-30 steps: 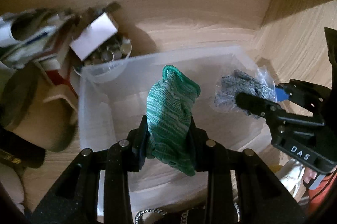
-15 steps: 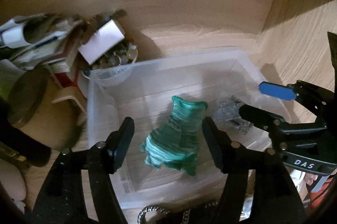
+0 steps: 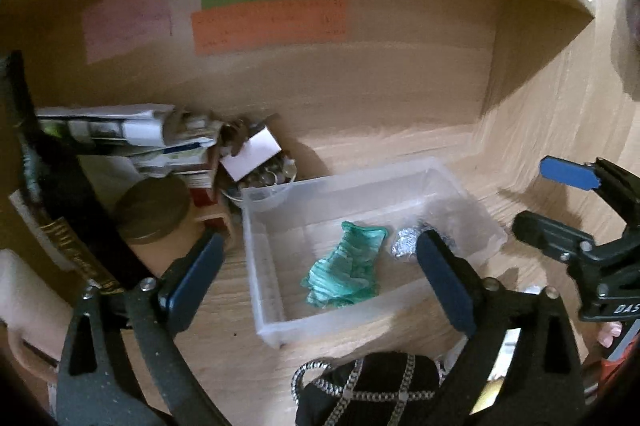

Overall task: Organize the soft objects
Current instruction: 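Grasp the black chain-pattern beanie with the left gripper while the right gripper grasps the white drawstring pouch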

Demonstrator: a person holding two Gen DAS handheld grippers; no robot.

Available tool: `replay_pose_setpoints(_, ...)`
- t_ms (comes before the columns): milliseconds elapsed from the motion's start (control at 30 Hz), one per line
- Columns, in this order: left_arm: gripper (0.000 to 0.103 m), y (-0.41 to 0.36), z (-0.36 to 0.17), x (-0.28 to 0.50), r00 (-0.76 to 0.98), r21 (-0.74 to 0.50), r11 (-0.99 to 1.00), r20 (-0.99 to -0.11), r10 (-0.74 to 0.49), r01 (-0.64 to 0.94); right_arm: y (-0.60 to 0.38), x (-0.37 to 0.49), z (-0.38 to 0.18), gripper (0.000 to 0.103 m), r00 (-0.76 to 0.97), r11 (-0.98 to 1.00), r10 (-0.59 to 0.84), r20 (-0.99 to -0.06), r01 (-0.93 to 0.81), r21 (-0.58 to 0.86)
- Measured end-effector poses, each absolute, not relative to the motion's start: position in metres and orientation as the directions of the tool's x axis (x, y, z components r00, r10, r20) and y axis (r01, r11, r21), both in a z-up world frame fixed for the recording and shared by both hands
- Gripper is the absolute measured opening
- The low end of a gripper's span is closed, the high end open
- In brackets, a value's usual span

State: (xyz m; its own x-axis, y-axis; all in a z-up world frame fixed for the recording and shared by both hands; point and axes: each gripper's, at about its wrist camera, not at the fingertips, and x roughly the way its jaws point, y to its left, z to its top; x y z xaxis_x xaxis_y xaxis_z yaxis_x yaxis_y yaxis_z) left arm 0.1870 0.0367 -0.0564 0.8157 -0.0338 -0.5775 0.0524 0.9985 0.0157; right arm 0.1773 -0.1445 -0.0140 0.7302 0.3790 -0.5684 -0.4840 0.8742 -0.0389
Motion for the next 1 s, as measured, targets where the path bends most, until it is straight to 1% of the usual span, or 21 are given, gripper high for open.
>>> replay_pose_setpoints(133,0.101,0.041,-0.06,0.166,0.826,0.007,0.999,-0.562,-0.037,0.049,-0.153,0.153,-0.011,0.084,0.755,0.877,0.382,-0.533,-0.478,-0.05)
replay_pose_setpoints(233,0.101,0.047,-0.071,0.157,0.812,-0.008,0.999,-0.582,-0.045,0.049,-0.157,0.142,-0.016,0.084,0.757,0.88,0.375,-0.535,-0.473,-0.051)
replay_pose_setpoints(467,0.101,0.053,-0.111,0.143,0.751,-0.06,0.997,-0.656,-0.071,0.042,-0.157,0.131,-0.047,0.084,0.723,0.886,0.342,-0.6,-0.461,-0.051)
replay_pose_setpoints(600,0.101,0.048,-0.135,0.14,0.711,-0.107,0.993,-0.695,-0.11,0.049,-0.156,0.13,-0.072,0.084,0.666,0.879,0.355,-0.656,-0.476,-0.008)
replay_pose_setpoints(667,0.098,0.044,-0.146,0.14,0.691,-0.124,0.99,-0.711,-0.134,0.064,-0.155,0.131,-0.079,0.084,0.644,0.874,0.367,-0.671,-0.486,0.012)
replay_pose_setpoints(733,0.09,0.038,-0.154,0.14,0.674,-0.123,0.989,-0.725,-0.144,0.079,-0.152,0.134,-0.086,0.084,0.63,0.873,0.364,-0.686,-0.488,0.015)
replay_pose_setpoints(800,0.085,0.035,-0.16,0.141,0.66,-0.125,0.988,-0.735,-0.154,0.091,-0.149,0.137,-0.092,0.084,0.626,0.874,0.354,-0.695,-0.486,0.007)
replay_pose_setpoints(867,0.083,0.033,-0.169,0.142,0.646,-0.131,0.987,-0.747,-0.159,0.091,-0.147,0.138,-0.097,0.083,0.614,0.869,0.355,-0.705,-0.494,0.008)
replay_pose_setpoints(900,0.078,0.033,-0.172,0.143,0.64,-0.138,0.986,-0.751,-0.165,0.092,-0.147,0.137,-0.099,0.083,0.612,0.869,0.355,-0.707,-0.495,0.007)
replay_pose_setpoints(933,0.073,0.033,-0.175,0.144,0.632,-0.146,0.985,-0.756,-0.172,0.093,-0.147,0.137,-0.101,0.081,0.614,0.869,0.35,-0.707,-0.494,0.001)
replay_pose_setpoints(967,0.07,0.033,-0.176,0.144,0.626,-0.151,0.984,-0.76,-0.175,0.093,-0.146,0.138,-0.103,0.079,0.615,0.869,0.347,-0.708,-0.494,-0.004)
replay_pose_setpoints(1000,0.064,0.033,-0.177,0.144,0.626,-0.152,0.984,-0.76,-0.175,0.091,-0.145,0.138,-0.105,0.073,0.613,0.868,0.344,-0.711,-0.497,-0.008)
